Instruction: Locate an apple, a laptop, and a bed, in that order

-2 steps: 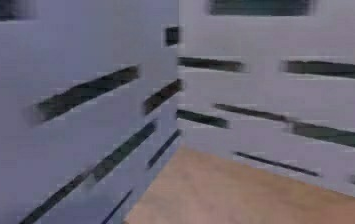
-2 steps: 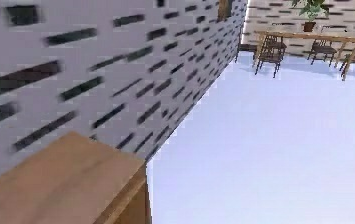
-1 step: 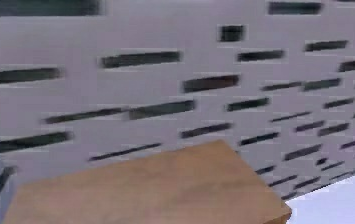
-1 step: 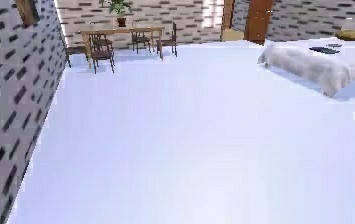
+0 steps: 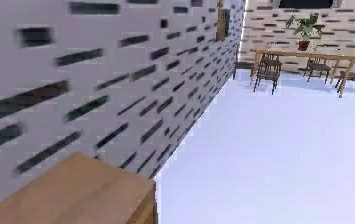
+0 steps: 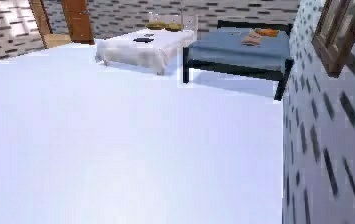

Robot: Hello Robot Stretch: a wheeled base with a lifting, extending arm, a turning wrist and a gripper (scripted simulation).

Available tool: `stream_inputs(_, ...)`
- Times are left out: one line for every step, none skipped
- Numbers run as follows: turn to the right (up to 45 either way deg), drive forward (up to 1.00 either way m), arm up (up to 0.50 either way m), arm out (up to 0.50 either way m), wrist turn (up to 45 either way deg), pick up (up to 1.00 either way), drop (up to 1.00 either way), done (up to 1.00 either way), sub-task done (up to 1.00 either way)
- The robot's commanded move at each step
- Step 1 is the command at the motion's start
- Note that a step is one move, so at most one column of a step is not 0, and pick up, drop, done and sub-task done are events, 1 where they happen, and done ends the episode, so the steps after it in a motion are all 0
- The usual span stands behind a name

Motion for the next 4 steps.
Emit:
stream_inputs(45.0, 0.00, 0.00, 0.00, 0.0, 0.00, 0.00, 0.00, 0.00)
stream_inputs(15.0, 0.00, 0.00, 0.00, 0.0, 0.00, 0.00, 0.00, 0.00)
stream_inputs(0.0, 1.00, 0.00, 0.00, 0.0, 0.00, 0.00, 0.00, 0.00)
stream_inputs(0.0, 1.00, 0.00, 0.00, 0.0, 0.00, 0.00, 0.00, 0.00)
